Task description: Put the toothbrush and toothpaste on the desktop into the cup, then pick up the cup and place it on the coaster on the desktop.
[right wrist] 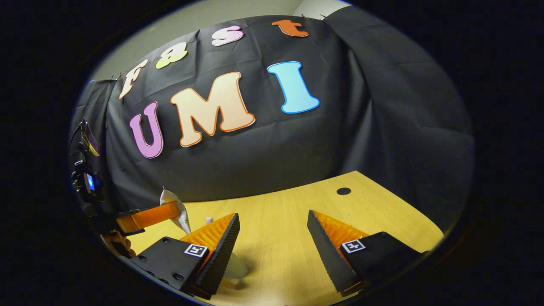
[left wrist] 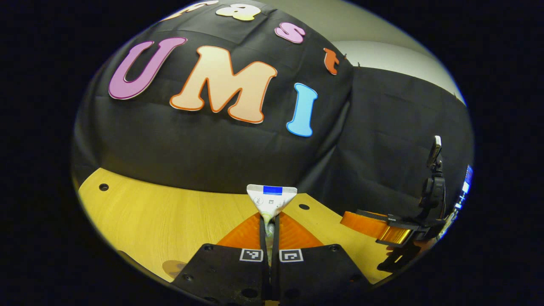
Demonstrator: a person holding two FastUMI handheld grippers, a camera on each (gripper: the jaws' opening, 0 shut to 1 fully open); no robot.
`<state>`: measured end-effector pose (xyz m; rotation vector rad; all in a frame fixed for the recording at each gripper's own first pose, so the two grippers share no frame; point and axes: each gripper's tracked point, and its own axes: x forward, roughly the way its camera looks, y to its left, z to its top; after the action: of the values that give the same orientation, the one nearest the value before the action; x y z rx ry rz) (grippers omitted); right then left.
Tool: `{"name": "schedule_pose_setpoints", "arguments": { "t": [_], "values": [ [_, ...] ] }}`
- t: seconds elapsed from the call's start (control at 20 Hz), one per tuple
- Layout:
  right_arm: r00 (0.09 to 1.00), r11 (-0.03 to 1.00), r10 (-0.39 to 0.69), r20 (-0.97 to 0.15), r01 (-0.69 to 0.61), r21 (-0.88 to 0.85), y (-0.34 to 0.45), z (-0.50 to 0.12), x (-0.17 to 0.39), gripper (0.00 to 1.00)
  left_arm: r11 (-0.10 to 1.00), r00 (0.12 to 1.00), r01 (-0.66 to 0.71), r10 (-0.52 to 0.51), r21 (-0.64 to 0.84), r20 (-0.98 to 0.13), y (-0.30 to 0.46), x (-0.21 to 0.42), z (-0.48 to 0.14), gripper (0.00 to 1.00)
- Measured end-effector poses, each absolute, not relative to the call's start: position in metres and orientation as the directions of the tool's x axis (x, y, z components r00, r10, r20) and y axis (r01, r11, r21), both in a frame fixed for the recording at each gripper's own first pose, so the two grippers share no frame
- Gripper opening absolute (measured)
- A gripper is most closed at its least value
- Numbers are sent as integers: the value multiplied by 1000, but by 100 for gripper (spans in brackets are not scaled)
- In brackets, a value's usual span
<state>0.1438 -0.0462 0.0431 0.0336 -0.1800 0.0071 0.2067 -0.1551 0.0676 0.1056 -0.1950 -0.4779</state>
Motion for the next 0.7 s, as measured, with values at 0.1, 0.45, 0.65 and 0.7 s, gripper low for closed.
{"name": "schedule_pose_setpoints", "arguments": {
  "t": [0.1, 0.45, 0.65, 0.7],
  "values": [
    [984, 999, -41, 172, 38, 21, -61, 34, 130, 98, 858, 858, 469, -499, 209, 124, -160, 218, 48, 0],
    [989, 999, -44, 142, 45, 0, -51, 10, 114, 98, 809, 820, 547, -570, 216, 59, -169, 209, 13, 12],
    [992, 1000, -17, 122, 18, -14, -34, 6, 109, 98, 813, 819, 543, -568, 211, 79, -164, 195, 20, 77],
    [993, 1000, -6, 118, 8, -16, -29, 5, 108, 98, 820, 826, 530, -557, 216, 85, -159, 192, 22, 87]
  ]
}}
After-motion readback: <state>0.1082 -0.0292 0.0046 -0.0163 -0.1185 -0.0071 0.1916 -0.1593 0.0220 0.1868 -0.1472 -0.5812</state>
